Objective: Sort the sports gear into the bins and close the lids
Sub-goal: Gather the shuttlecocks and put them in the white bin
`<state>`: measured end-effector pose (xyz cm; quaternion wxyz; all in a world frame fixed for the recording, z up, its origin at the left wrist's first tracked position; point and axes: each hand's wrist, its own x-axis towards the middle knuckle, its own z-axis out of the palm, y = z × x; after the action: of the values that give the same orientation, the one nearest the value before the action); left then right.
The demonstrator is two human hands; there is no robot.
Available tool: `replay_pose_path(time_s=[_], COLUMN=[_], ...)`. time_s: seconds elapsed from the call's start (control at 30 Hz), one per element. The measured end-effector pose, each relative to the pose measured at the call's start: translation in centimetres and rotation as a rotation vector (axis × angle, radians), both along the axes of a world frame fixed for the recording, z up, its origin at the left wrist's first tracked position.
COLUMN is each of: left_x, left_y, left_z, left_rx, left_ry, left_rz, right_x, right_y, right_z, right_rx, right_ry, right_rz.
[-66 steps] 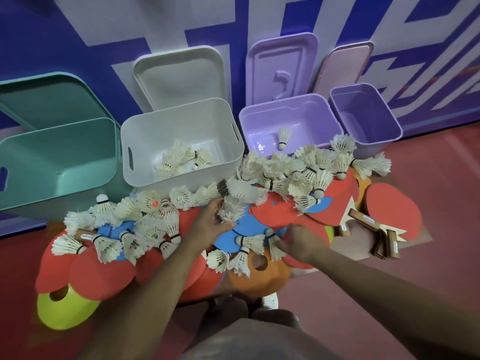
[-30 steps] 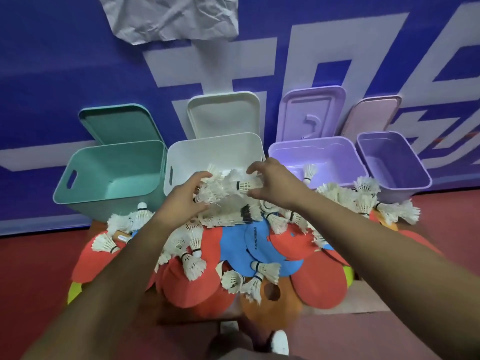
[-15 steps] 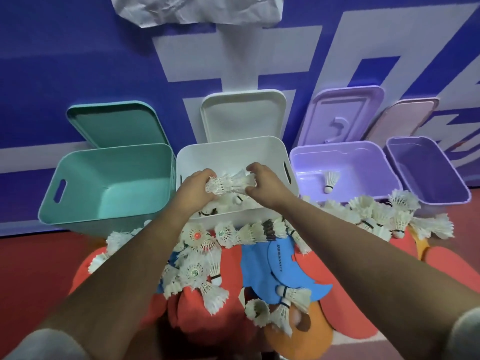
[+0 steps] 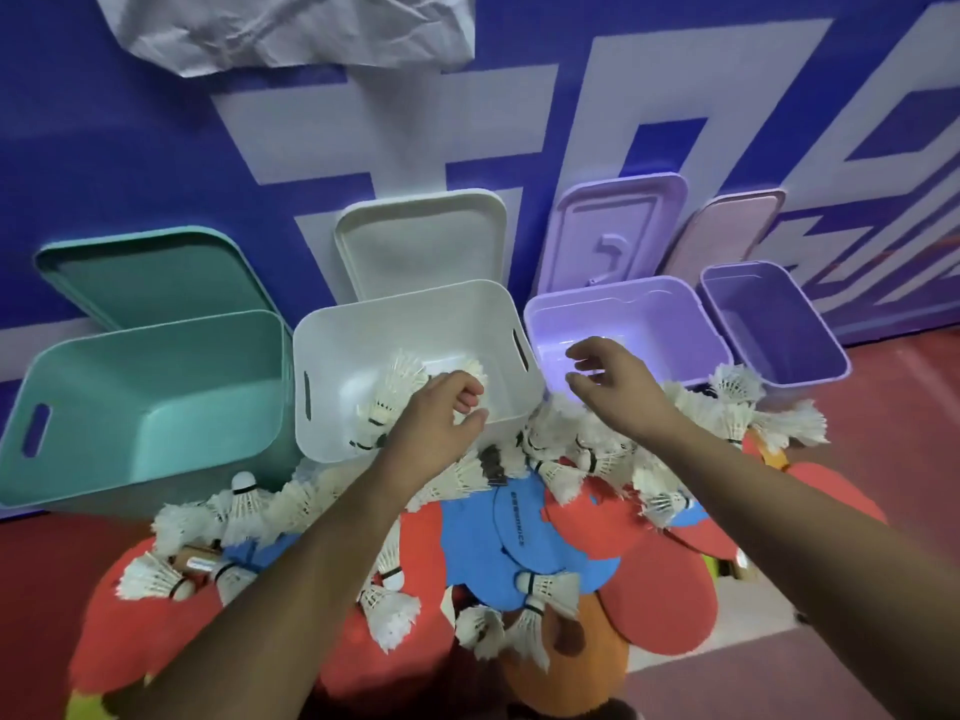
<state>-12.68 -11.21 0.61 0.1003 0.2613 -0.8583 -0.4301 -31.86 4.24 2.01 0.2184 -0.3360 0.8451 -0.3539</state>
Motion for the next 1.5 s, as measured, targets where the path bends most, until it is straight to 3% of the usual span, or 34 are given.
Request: replay_pose_path(time_s=[0.2,0.43,0.53,0.7,0.8,1.07,1.17,1.3,1.5], left_x=[-6.6,-10.0,-9.8,-10.5,-11.7,-15.5,-16.3,-16.2,-14.1], left_y=[6.0,8.3,8.9,9.8,9.9,9.4,9.1,7.7,3.5], left_z=[-2.5,-5.2,-6.3,-5.1,-3.5,-2.6,-2.4,-1.3,-0.5], left_rx=[-0.064,-0.614,-0.700,-0.440,-0.224,0.097,0.168,0.244,0.255], left_ry=[-0.147,-0.293,-0.269,-0.167,-0.043,0.013,0.039,0.112,0.113], left_rz=[-0.116,-0.122,-0.122,0.146,0.215,0.414,0.461,0.454,0.439], right_x=[-6.4,-14.9,-18.1,-21.1,-22.4,-23.2,-23.7,-23.0,-18.1], right_y=[4.2,3.0,1.4,-1.4,-3.1,-4.3,-3.7,-2.8,-1.7], right_z=[-1.8,-5.0,-7.4,-10.9,-12.0,-14.3,-13.8,-8.1,0.4], right_rx=[0.039,0.141,0.273,0.543,0.603,0.721,0.599,0.302,-0.172], right_ry=[-0.017,0.068,0.071,0.099,0.098,0.127,0.136,0.120,-0.099], right_rz=[-0.037,0.105,0.162,0.319,0.361,0.506,0.456,0.251,0.145])
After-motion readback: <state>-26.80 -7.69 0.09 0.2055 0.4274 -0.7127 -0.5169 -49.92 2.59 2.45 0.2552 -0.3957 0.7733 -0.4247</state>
